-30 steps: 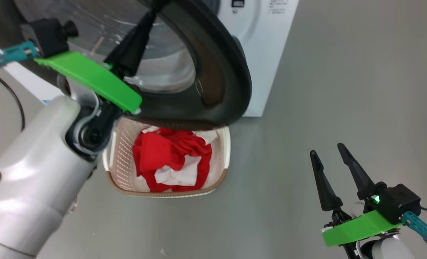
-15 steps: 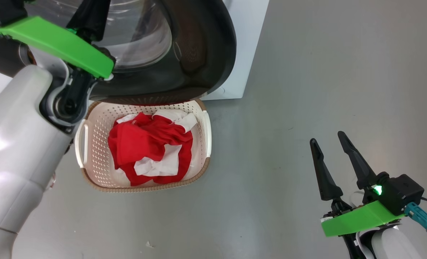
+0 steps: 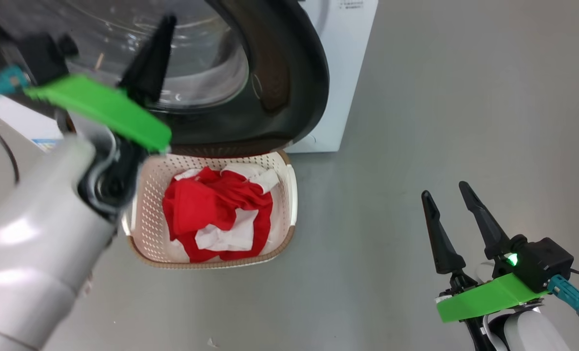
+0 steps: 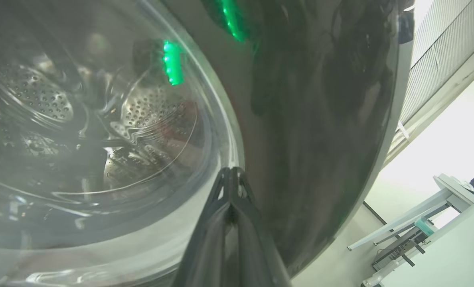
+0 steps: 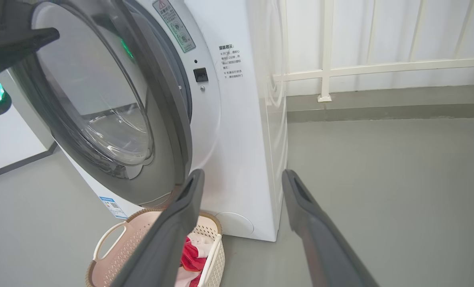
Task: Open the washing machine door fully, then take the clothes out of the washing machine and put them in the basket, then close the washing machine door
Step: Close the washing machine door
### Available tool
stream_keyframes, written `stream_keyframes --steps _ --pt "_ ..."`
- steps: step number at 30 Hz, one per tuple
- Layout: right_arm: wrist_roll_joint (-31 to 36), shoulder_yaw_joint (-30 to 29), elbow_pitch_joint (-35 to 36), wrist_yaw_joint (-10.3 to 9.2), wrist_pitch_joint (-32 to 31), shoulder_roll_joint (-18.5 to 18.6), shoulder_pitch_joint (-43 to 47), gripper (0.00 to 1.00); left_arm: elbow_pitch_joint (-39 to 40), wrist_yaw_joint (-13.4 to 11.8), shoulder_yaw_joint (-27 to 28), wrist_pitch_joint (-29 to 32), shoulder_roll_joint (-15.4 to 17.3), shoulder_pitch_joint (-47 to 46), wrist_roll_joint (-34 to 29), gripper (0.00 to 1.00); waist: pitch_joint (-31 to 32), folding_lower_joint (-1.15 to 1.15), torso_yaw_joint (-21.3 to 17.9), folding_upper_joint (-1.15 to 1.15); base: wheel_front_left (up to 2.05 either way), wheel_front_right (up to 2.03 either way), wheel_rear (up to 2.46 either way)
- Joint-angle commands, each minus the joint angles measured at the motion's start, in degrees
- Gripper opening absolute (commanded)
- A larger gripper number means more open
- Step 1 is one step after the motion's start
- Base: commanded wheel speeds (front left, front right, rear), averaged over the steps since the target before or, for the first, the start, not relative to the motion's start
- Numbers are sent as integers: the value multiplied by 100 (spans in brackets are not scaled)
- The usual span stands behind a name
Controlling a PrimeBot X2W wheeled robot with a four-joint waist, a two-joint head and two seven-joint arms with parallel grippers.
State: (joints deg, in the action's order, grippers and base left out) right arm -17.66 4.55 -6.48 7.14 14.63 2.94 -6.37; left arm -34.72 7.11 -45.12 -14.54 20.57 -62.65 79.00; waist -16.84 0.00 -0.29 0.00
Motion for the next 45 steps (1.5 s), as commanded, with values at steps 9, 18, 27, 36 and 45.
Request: stream_keyframes --steps 9,18,27,36,45 --pt "-2 91 34 35 37 -6 212 100 155 37 718 -45 63 1320 -239 42 539 0 312 0 0 0 0" --pt "20 16 -9 35 37 -5 517 100 332 37 1542 -45 -49 2660 -1136 100 934 0 552 0 0 0 0" --pt "-61 -53 -35 35 37 56 924 100 592 37 2406 -45 -179 4006 -2321 100 1378 0 643 0 0 0 0" --pt "-110 -177 -2 35 37 86 1252 100 836 37 3118 -46 -362 4954 -3252 100 1665 0 621 0 0 0 0" --pt "-113 -282 72 35 37 87 1420 100 1319 37 3980 -46 -542 5751 -4534 100 1761 0 363 0 0 0 0"
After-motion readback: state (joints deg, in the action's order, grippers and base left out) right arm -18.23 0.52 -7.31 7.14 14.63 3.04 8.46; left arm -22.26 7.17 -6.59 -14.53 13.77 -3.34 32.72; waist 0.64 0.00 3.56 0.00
